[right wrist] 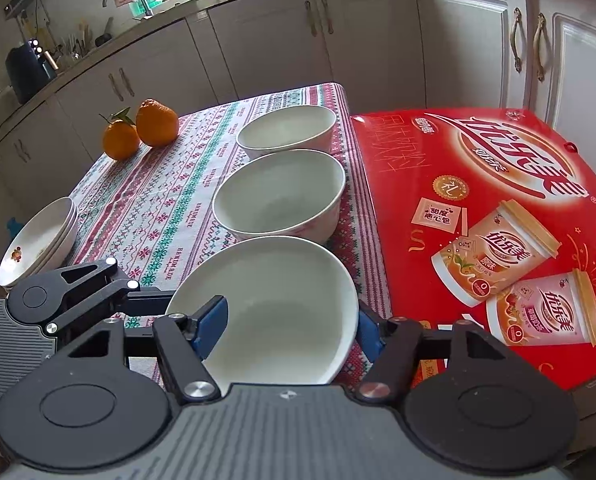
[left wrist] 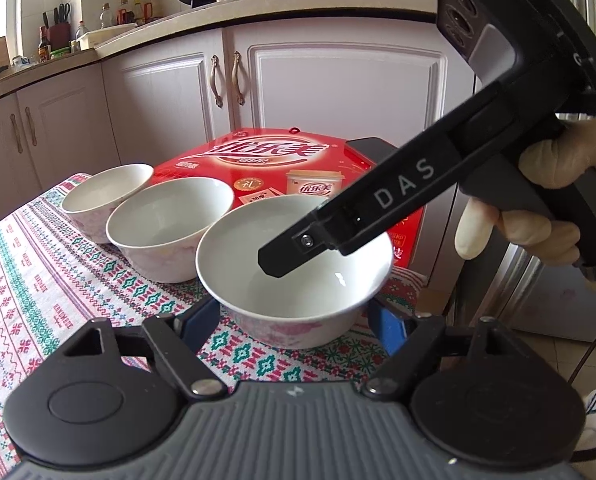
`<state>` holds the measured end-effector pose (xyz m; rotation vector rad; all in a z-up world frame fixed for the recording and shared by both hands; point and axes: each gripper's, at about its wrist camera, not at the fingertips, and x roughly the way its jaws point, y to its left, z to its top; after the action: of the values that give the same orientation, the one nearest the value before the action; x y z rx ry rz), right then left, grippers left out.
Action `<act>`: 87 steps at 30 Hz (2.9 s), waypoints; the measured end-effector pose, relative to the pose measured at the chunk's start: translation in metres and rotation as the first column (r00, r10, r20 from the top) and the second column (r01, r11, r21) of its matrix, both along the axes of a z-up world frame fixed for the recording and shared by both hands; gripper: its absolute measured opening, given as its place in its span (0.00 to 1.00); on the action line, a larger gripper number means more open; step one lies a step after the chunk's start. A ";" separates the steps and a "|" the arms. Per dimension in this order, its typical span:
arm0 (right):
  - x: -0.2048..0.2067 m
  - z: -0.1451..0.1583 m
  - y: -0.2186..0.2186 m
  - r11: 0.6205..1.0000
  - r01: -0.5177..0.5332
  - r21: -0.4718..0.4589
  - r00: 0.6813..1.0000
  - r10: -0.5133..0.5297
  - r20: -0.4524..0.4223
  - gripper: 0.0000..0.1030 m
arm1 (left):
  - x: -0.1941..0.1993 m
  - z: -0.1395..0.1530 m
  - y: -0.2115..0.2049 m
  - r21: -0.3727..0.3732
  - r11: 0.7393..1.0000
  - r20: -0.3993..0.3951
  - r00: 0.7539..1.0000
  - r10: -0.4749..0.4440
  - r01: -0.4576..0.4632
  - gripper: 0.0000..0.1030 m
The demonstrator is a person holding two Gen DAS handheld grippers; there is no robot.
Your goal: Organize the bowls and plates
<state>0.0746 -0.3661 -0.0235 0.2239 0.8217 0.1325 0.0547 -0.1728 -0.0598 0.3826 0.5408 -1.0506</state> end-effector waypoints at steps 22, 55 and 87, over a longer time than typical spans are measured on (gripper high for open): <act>0.031 0.012 0.095 0.975 -0.221 -0.009 0.974 0.221 0.036 0.70 | 0.005 0.014 0.088 0.008 0.980 -0.017 0.979 0.201 -0.201 0.78; 0.088 -0.005 0.161 0.945 -0.326 -0.028 0.945 0.327 0.019 0.70 | 0.040 0.003 0.141 0.032 0.943 -0.030 0.943 0.332 -0.332 0.78; 0.032 0.021 0.116 0.976 -0.134 -0.171 0.978 0.158 0.136 1.00 | 0.013 0.035 0.140 -0.032 0.920 0.000 0.921 0.390 -0.390 0.93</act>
<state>0.1069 -0.2498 -0.0021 -0.0004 0.6959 0.2179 0.0679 -0.0331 -0.0250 0.2360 0.5670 -0.6702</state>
